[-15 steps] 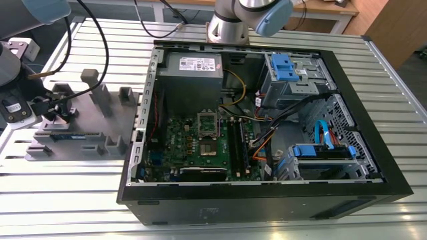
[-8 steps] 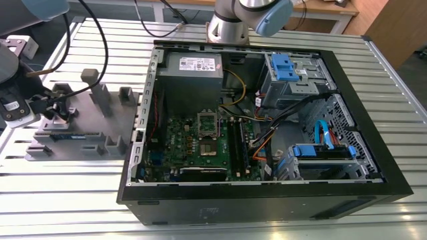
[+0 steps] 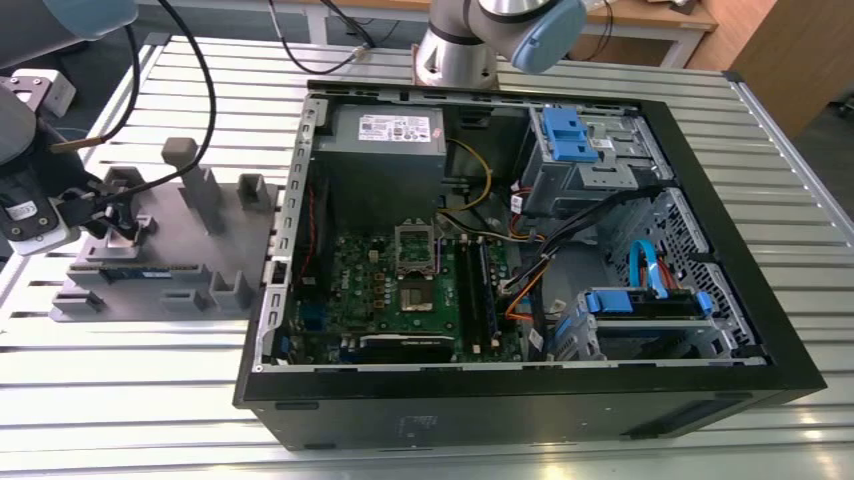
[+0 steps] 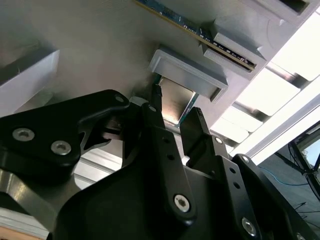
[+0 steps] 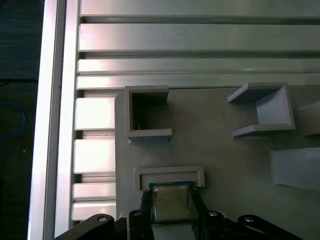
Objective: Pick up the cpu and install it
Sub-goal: 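Pick up the cpu and move it towards the insertion slot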
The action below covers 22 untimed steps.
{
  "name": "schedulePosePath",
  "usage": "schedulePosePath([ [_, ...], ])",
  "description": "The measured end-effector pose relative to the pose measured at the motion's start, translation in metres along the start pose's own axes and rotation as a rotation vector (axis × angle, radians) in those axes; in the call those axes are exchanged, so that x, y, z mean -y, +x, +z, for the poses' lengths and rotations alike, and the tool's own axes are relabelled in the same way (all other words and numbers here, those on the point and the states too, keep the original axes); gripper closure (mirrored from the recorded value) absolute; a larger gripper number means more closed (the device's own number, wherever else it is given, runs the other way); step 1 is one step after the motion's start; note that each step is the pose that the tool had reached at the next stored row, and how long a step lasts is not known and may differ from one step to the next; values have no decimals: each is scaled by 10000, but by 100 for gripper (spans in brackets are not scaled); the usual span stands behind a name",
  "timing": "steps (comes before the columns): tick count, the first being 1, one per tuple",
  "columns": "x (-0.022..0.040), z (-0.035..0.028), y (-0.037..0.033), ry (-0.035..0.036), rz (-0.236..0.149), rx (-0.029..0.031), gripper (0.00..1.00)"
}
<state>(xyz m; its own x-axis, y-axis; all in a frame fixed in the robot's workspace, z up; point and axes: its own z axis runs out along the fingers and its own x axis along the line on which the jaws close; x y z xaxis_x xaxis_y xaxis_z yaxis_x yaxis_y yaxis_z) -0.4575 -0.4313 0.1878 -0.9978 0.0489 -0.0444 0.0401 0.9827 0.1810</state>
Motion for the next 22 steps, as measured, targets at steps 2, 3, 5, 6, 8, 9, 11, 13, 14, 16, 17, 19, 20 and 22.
schedulePosePath([
  [2, 2, 3, 0, -68, 3, 2, 58],
  [3, 4, 3, 0, -85, 4, 2, 58],
  [5, 10, 7, -1, -127, 2, 4, 58],
  [6, 12, 7, 0, -149, 3, 3, 58],
  [8, 11, 7, 0, -170, 4, 2, 58],
  [9, 11, 8, 0, -171, 4, 2, 58],
  [11, 12, 8, 0, -172, 3, 2, 58],
  [13, 12, 9, 0, -172, 2, 3, 58],
  [14, 10, 10, -1, -174, 1, 4, 58],
  [16, 8, 10, 0, -173, 2, 4, 58],
  [17, 7, 9, 0, -172, 3, 2, 58],
  [19, 6, 10, -2, -173, 3, 4, 58],
  [20, 6, 11, -3, -173, 4, 4, 58],
  [22, 8, 13, -4, -198, -4, -2, 58],
])
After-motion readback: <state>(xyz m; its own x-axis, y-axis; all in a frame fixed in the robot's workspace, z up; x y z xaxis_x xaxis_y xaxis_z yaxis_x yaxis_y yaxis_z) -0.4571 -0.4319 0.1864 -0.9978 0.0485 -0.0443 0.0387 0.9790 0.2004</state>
